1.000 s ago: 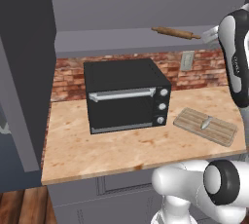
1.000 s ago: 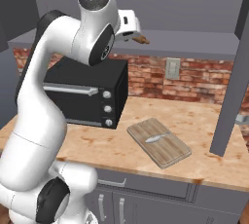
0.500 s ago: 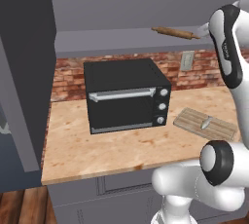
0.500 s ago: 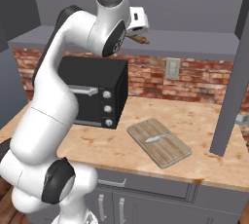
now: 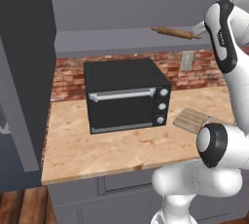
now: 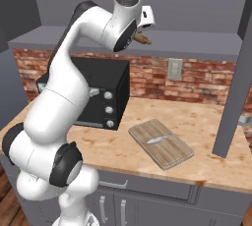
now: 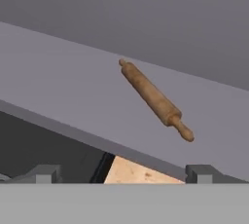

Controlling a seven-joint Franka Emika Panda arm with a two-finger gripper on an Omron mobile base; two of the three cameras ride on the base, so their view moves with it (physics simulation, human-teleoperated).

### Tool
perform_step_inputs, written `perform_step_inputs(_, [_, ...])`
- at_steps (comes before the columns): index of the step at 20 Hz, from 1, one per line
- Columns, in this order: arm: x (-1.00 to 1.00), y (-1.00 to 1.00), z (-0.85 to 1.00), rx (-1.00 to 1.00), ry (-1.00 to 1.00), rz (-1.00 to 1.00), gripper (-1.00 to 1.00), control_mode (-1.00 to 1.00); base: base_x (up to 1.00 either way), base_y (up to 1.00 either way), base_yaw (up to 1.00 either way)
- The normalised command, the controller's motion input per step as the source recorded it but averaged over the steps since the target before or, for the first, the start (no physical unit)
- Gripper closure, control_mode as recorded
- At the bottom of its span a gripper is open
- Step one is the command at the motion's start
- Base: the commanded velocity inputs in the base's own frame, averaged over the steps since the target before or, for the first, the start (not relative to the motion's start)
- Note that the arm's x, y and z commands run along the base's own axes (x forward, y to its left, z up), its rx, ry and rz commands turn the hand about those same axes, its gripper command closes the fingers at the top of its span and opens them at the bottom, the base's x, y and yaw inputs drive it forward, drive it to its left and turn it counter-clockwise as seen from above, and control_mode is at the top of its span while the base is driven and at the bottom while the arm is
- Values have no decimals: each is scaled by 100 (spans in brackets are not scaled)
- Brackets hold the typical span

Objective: Open the cabinet, retrieve the rolling pin, and place it next to the meat on the cutting board to prepare for tenderizing.

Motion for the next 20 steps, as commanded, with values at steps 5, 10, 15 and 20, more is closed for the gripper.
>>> perform_step_inputs(5, [34,-14,-4,0,0,12,-100,-100,0,0,0])
perform_step_inputs(10, [35,-12,-5,0,0,10,-100,-100,0,0,0])
perform_step_inputs(15, [40,-1,-6,0,2,4,-100,-100,0,0,0])
perform_step_inputs(20, [46,0,-6,0,5,1,-100,-100,0,0,0])
